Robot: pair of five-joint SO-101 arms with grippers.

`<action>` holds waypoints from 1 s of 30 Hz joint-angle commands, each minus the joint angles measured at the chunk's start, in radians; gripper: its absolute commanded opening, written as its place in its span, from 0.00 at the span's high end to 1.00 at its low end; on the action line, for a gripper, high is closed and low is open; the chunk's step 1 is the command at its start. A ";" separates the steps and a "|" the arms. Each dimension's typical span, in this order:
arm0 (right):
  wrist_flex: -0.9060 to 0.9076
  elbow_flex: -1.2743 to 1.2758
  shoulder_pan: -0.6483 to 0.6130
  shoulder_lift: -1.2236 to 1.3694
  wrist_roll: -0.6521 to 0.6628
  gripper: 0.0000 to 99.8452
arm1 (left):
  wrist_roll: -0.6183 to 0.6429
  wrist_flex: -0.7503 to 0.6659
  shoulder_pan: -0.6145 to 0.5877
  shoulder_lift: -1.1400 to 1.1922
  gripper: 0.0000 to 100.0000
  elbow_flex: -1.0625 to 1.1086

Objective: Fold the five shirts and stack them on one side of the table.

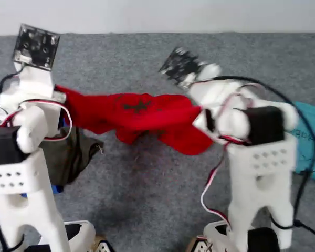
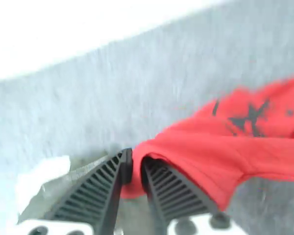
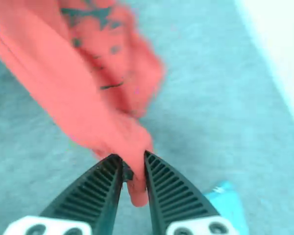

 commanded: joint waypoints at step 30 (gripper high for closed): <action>-0.305 -0.667 0.315 -0.045 0.132 0.99 | -0.483 -0.483 0.169 -0.035 0.99 -0.550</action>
